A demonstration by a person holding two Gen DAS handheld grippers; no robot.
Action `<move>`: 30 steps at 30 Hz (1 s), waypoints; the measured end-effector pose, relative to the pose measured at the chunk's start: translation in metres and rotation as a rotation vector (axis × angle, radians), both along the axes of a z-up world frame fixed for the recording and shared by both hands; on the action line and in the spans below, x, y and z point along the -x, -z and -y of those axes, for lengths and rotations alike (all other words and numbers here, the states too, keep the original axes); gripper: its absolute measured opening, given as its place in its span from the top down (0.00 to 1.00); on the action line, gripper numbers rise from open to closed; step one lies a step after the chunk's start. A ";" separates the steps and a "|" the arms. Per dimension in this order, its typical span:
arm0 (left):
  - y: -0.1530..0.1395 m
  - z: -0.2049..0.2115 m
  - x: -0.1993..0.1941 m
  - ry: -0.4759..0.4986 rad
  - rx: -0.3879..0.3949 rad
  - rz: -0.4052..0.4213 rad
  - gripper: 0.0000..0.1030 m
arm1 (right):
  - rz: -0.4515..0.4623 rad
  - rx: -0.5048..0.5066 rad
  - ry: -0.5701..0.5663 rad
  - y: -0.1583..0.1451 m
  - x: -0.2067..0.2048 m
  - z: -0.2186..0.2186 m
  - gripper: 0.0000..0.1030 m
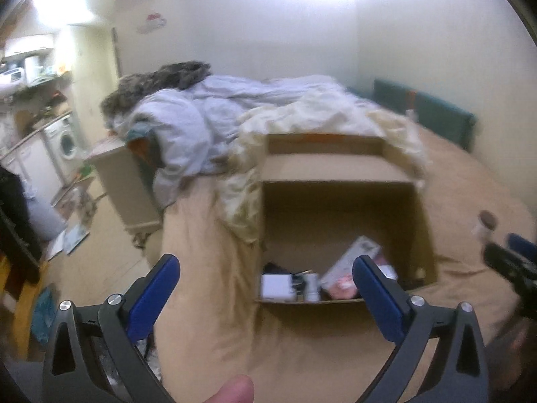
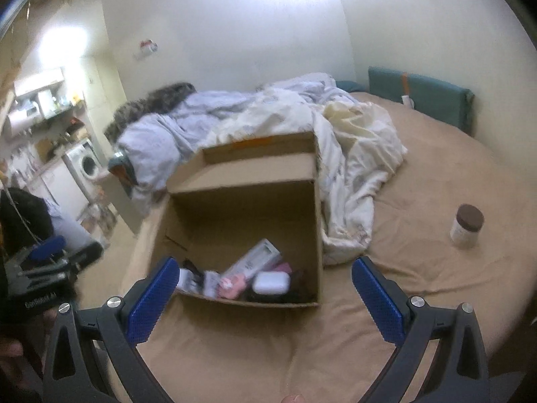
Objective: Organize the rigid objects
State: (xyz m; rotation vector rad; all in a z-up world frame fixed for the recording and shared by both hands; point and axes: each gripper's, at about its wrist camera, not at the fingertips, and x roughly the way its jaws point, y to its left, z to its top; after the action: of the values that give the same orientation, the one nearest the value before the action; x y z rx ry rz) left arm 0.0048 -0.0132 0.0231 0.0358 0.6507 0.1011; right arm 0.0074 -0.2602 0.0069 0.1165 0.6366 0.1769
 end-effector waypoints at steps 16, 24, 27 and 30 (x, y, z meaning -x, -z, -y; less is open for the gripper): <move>0.009 -0.003 -0.003 0.014 0.063 -0.048 0.01 | -0.010 -0.009 0.033 0.004 -0.013 0.005 0.00; 0.010 -0.008 -0.005 0.000 0.085 -0.062 0.01 | -0.011 0.008 0.032 0.007 -0.011 -0.001 0.00; 0.010 -0.008 -0.005 0.005 0.083 -0.061 0.01 | -0.012 0.010 0.031 0.007 -0.011 -0.001 0.00; 0.011 -0.008 -0.005 0.005 0.084 -0.063 0.01 | -0.013 0.016 0.028 0.008 -0.011 -0.002 0.00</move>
State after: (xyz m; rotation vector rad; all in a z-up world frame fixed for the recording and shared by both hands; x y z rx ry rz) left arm 0.0098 -0.0055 0.0121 -0.0405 0.7171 0.0682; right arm 0.0186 -0.2587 -0.0007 0.1114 0.6492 0.1445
